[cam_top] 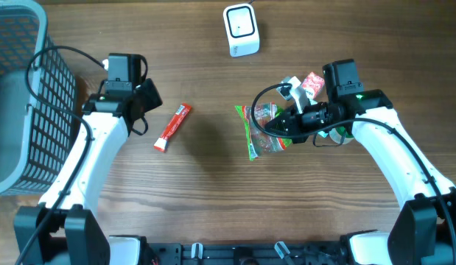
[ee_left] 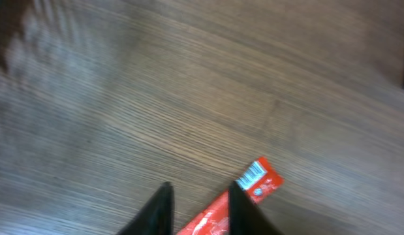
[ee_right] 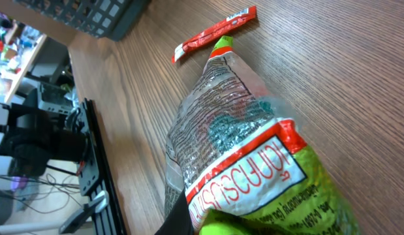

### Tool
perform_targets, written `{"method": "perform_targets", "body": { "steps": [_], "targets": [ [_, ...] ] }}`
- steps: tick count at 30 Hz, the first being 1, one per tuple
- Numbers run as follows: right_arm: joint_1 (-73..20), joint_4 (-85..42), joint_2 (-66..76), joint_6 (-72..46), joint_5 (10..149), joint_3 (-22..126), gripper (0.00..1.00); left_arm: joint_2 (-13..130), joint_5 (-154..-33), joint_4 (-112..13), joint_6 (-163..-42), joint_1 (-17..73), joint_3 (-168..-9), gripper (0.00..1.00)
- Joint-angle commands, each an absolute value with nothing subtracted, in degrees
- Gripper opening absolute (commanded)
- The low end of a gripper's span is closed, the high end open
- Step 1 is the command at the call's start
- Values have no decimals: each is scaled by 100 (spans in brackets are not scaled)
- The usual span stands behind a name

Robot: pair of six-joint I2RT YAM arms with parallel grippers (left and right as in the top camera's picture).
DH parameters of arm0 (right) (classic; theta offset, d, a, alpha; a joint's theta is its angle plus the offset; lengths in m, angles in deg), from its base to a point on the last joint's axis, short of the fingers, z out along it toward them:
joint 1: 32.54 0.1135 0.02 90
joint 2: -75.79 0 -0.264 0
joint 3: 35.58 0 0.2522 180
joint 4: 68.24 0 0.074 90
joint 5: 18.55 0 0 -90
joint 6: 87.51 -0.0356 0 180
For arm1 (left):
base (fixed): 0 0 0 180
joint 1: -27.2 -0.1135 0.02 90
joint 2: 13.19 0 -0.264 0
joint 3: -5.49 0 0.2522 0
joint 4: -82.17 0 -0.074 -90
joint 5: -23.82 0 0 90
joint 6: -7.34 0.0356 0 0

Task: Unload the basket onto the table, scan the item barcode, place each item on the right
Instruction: 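Release with the left gripper and raise the snack bag to the scanner with the right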

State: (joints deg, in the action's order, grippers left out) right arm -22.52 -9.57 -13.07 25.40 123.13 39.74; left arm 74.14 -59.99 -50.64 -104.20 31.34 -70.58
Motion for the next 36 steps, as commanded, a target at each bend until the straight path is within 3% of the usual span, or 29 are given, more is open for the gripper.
{"method": "perform_targets", "body": {
  "steps": [1,5,18,24,30,36],
  "targets": [
    [-2235,-892,-1178,2783,12107,4202,4,7587,-5920,-5053,-10107,2913,-7029,100],
    [-2235,-599,-1173,2779,11629,4658,4,7587,-5922,-4994,-10107,2878,-7029,100],
    [-2150,1790,-1206,3447,9388,8201,4,7587,-5920,-4994,-10107,2878,-7029,100],
    [-2147,1497,-1390,3913,8914,9401,4,7587,-5920,-4994,-10107,2878,-7029,100],
    [-1894,614,-1595,4494,8853,9421,4,7587,-5920,-4994,-10107,2878,-7029,100],
    [-1247,-205,-2474,4814,7762,9421,4,7587,-5920,-4994,-10107,2878,-7029,100]
  ]
}}
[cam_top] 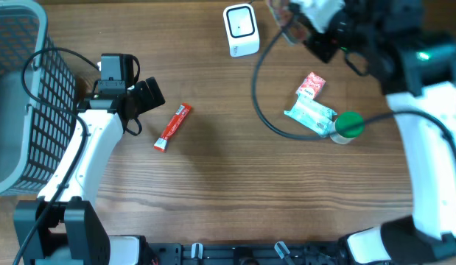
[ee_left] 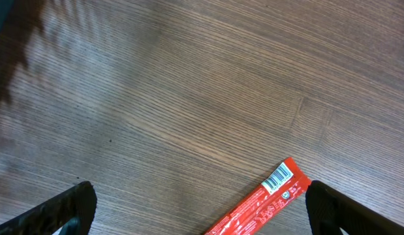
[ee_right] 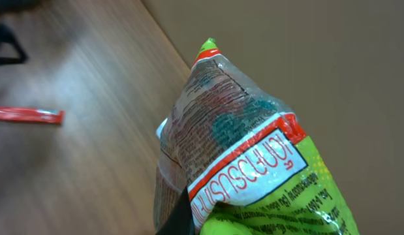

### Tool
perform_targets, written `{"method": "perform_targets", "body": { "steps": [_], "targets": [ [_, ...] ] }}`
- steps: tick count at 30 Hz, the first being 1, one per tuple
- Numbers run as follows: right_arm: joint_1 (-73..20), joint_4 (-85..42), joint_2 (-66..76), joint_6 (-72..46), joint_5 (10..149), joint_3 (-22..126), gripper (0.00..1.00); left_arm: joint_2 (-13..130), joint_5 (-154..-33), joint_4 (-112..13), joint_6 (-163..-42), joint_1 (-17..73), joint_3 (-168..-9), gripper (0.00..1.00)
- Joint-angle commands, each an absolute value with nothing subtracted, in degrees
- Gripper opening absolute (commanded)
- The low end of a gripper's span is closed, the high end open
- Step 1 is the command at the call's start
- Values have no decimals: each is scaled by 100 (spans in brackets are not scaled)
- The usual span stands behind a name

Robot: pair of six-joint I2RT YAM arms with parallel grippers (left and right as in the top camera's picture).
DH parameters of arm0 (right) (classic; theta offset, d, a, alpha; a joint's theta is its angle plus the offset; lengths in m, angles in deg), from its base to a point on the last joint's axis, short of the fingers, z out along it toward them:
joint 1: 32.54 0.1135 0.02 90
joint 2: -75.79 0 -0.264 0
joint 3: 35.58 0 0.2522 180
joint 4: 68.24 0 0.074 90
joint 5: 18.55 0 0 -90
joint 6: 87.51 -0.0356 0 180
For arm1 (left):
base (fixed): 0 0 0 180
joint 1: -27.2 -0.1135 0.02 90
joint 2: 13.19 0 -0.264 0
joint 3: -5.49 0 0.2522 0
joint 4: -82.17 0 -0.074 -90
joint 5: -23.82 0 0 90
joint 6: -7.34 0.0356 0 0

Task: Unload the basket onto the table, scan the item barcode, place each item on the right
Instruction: 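Release with the left gripper and raise the snack bag to the scanner with the right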

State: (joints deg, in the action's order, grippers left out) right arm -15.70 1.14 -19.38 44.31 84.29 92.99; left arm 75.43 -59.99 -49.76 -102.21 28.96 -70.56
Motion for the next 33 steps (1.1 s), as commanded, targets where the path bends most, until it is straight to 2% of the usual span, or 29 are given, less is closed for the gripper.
{"method": "perform_targets", "body": {
  "steps": [1,9,16,20,33],
  "targets": [
    [-1140,-420,-2644,4818,7489,9421,4,7587,-5920,-4994,-10107,2878,-7029,100],
    [-569,-2127,-4021,5373,6014,9410,4,7587,-5922,-4994,-10105,2878,-7029,100],
    [-261,-4277,-5228,6156,4178,9410,4,7587,-5920,-4994,-10105,2878,-7029,100],
    [-165,-5071,-5623,6451,4016,9404,4,7587,-5920,-4994,-10107,2878,-7029,100],
    [-132,-5407,-6244,6381,4016,9395,4,7587,-5922,-4994,-10107,2878,-7029,100]
  ]
}}
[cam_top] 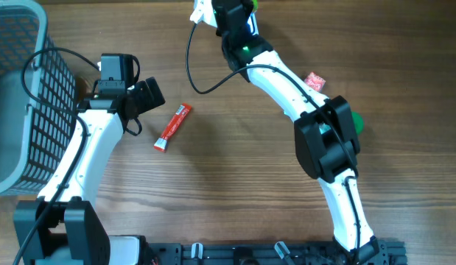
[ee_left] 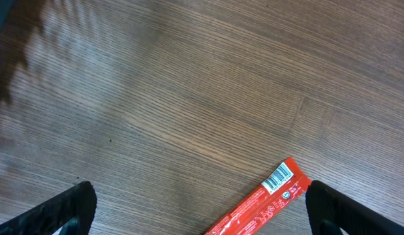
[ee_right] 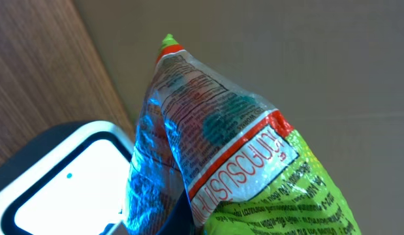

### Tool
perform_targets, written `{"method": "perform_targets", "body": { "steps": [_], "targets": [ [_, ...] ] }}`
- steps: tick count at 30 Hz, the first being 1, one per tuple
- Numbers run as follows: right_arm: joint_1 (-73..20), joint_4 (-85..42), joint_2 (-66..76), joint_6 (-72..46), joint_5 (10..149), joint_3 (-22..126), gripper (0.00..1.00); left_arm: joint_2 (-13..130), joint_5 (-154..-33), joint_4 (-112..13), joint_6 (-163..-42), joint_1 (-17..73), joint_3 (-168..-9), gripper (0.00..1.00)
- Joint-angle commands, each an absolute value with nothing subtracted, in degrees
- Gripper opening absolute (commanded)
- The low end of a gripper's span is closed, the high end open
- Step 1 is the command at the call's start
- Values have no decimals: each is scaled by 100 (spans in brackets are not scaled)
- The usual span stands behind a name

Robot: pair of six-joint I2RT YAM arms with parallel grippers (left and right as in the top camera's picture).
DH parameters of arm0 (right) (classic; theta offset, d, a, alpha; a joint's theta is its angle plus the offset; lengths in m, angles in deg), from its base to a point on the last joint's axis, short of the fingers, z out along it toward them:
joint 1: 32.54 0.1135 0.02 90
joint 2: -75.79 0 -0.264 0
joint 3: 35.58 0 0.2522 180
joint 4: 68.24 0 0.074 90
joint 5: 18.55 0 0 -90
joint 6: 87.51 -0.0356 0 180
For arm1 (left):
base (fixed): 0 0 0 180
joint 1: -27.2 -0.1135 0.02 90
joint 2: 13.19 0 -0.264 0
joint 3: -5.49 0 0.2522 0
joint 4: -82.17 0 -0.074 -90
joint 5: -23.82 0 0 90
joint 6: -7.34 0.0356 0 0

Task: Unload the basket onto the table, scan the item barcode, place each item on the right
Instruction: 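Release with the left gripper and raise the snack bag to the scanner with the right, then lower the snack bag beside the jar and release it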

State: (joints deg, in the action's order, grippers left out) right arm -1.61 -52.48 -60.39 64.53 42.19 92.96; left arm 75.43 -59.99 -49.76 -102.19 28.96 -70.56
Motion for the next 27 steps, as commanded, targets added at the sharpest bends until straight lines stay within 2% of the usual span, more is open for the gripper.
{"method": "perform_targets", "body": {
  "steps": [1,8,12,17,19,24,27],
  "targets": [
    [-132,-5405,-6273,6372,4023,9395,4,7587,-5920,-4994,-10107,2878,-7029,100],
    [-158,-5571,-6163,5452,3686,9412,4,7587,-5920,-4994,-10107,2878,-7029,100],
    [-226,-4717,-5433,4866,4433,9412,4,7587,-5920,-4994,-10107,2878,-7029,100],
    [-421,-2715,-4266,3467,4886,9410,4,7587,-5920,-4994,-10105,2878,-7029,100],
    [-630,-1554,-3875,3006,5620,9410,4,7587,-5922,-4994,-10107,2878,-7029,100],
    [-1520,1329,-3698,2800,7843,9281,4,7587,-5922,-4994,-10105,2878,-7029,100],
    [-1944,2120,-3809,2798,8591,8671,4,7587,-5922,-4994,-10107,2878,-7029,100]
  ]
}}
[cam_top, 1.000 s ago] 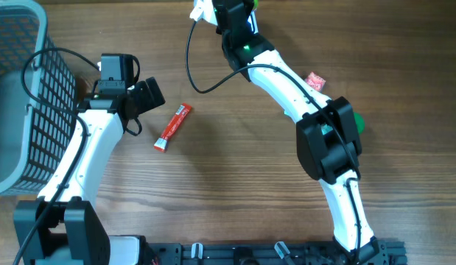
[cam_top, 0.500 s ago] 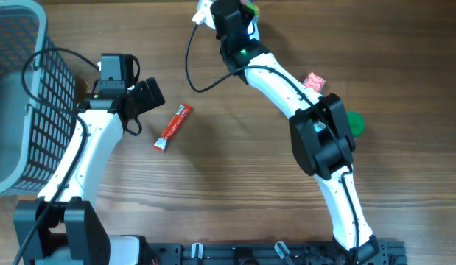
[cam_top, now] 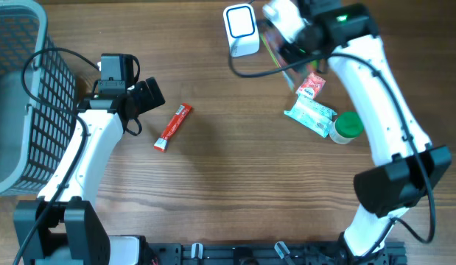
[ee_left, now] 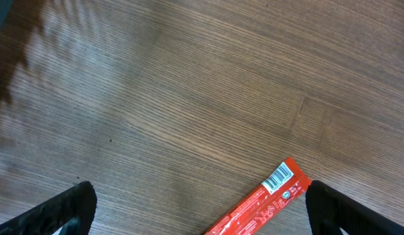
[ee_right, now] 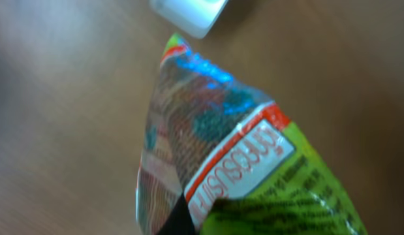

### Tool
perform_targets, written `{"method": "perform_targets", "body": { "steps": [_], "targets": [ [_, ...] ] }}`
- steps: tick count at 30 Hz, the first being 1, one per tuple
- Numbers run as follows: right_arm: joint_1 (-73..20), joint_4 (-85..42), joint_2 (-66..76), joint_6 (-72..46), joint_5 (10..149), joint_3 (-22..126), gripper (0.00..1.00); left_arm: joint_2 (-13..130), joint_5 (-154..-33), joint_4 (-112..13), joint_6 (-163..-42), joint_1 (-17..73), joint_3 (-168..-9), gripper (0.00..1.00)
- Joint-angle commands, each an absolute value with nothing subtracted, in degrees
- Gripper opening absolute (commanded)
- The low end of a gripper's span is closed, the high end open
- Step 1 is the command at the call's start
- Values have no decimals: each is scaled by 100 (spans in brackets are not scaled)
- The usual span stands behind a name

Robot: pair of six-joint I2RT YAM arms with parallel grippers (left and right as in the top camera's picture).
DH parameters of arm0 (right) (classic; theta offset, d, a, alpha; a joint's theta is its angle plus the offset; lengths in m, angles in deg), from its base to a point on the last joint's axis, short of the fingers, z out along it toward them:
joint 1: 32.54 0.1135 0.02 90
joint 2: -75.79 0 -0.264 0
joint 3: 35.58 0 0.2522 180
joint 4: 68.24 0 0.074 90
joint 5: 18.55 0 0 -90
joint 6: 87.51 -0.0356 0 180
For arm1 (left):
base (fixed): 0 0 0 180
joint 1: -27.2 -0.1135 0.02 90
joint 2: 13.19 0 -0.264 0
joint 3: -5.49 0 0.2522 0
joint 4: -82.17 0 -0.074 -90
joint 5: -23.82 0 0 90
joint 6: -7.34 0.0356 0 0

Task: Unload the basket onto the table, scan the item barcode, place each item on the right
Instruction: 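Lower the snack bag beside the jar and release it, then grasp the red stick packet with the left gripper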

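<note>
A green and clear snack bag with a red band fills the right wrist view, and my right gripper is shut on its lower end. The white barcode scanner stands at the table's back; its corner shows as the scanner beyond the bag's tip. Seen from overhead, the right gripper hangs just right of the scanner. My left gripper is wide open low over the table, with a red stick packet lying between its fingers.
A grey wire basket stands at the left edge. Right of centre lie a pink packet, a pale teal packet and a green-capped bottle. The red stick packet lies left of centre.
The right gripper with the bag was close over the scanner's face; now it is a little to the right of it and farther off. The left arm has not moved.
The right gripper first held the bag low over the table's middle while the left fingers stood close together over the red stick. Then the left gripper was wide open and the bag was raised at the back. It was over the scanner, now just beside it.
</note>
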State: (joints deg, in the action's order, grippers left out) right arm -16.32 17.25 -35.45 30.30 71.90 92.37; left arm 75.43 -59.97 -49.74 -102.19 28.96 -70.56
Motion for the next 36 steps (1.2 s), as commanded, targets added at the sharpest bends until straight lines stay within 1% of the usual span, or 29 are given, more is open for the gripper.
{"method": "perform_targets", "body": {
  "steps": [1,5,6,7,8,9,10,12,16,17,19,22,23,24,25,26,27,28,29,31,34,36],
  "targets": [
    [-2053,2120,-3836,2800,8661,8374,4,7587,-5920,-4994,-10107,2878,-7029,100],
    [-2370,1615,-3853,2772,8088,7246,7,7587,-5920,-4994,-10105,2878,-7029,100],
    [-2407,1484,-3853,2680,7922,7163,16,7587,-5920,-4994,-10107,2878,-7029,100],
    [-2427,1366,-3853,2556,7749,7150,27,7587,-5920,-4994,-10107,2878,-7029,100],
    [-2427,1211,-3849,2427,7517,7194,43,7587,-5920,-4994,-10107,2878,-7029,100],
    [-2427,1097,-3820,2278,7310,7279,63,7587,-5920,-4994,-10105,2878,-7029,100],
    [-2427,984,-3781,2140,7185,7386,65,7587,-5920,-4994,-10105,2878,-7029,100],
    [-2368,776,-3648,1710,7378,7600,66,7587,-5920,-4994,-10105,2878,-7029,100],
    [-2261,719,-3497,1535,9168,7784,66,7587,-5920,-4994,-10107,2878,-7029,100],
    [-2226,700,-3497,1480,9891,7782,66,7587,-5922,-4994,-10105,2878,-7029,100],
    [-2095,682,-3505,1277,10809,7753,67,7587,-5920,-4994,-10107,2878,-7029,100],
    [-1776,577,-3510,798,10840,7646,67,7587,-5970,-5061,-10142,2878,-7029,100],
    [-1638,551,-3510,685,10838,7561,69,7587,-6241,-5125,-10153,2878,-7029,100],
    [-1542,542,-3512,589,10840,7515,74,7585,-6626,-4965,-10149,2878,-7029,100],
    [-1470,523,-3527,401,10840,7485,82,7587,-6818,-4928,-10149,2878,-7029,100],
    [-1404,503,-3536,127,10840,7465,96,7613,-6928,-4843,-10151,2880,-7010,88],
    [-1343,457,-3536,-8,10840,7412,99,7622,-6965,-4712,-10182,2885,-6973,38],
    [-1291,429,-3536,-67,10840,7366,100,7661,-6956,-4666,-10372,2885,-6861,9],
    [-1256,420,-3536,-76,10840,7332,99,7694,-6943,-4707,-10536,2883,-6736,4],
    [-1212,411,-3536,-72,10840,7281,95,7871,-6731,-5020,-10870,2883,-6380,4],
    [-1210,370,-3536,-74,10829,7200,86,8203,-6659,-5553,-11019,2883,-5989,4],
    [-1210,321,-3536,-74,10818,7141,82,8520,-6700,-5623,-11021,2885,-5930,4]
  ]
}}
